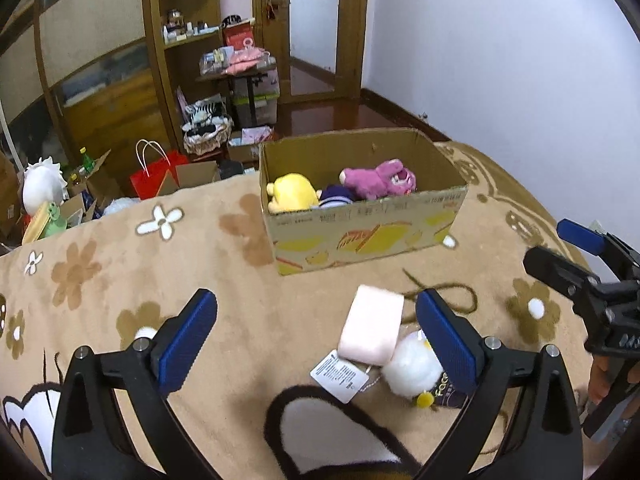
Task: Organize soft objects
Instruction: 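Move both tools back toward the swirl roll cushion and white chick plush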
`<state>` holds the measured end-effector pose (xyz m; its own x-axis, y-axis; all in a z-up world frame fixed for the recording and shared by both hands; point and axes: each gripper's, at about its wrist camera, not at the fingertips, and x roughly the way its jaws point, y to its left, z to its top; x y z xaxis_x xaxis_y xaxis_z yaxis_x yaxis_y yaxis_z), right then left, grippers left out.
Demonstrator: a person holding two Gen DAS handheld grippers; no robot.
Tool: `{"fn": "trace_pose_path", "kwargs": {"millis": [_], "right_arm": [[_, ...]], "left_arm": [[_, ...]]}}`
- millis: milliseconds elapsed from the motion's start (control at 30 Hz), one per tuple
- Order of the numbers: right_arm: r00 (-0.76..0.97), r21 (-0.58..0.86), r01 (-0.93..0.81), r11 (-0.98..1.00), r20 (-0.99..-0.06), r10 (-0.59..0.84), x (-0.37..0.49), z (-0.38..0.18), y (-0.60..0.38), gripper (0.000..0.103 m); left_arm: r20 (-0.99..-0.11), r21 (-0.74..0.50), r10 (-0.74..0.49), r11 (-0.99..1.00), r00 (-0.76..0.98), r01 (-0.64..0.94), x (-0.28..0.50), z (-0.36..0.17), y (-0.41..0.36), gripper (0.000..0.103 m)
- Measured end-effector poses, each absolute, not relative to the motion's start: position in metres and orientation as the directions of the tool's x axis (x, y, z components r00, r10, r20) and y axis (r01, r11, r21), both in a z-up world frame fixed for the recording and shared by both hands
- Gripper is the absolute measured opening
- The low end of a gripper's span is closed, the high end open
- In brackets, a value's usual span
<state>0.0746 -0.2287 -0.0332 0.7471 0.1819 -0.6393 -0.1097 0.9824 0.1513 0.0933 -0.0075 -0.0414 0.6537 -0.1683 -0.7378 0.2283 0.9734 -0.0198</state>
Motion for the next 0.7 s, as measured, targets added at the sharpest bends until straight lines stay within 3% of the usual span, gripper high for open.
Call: {"fn": "trace_pose_path", "kwargs": {"millis": [700], "right_arm": [[0.559,0.085,-0.208,0.975,-0.808,0.189,0.096,-0.107,-0.183,0.103]], "left_arm": [[-0.861,-0.159,-0.261,0.954,0.436,0.255,0.142,-0.111,-0.021,0.099]]}}
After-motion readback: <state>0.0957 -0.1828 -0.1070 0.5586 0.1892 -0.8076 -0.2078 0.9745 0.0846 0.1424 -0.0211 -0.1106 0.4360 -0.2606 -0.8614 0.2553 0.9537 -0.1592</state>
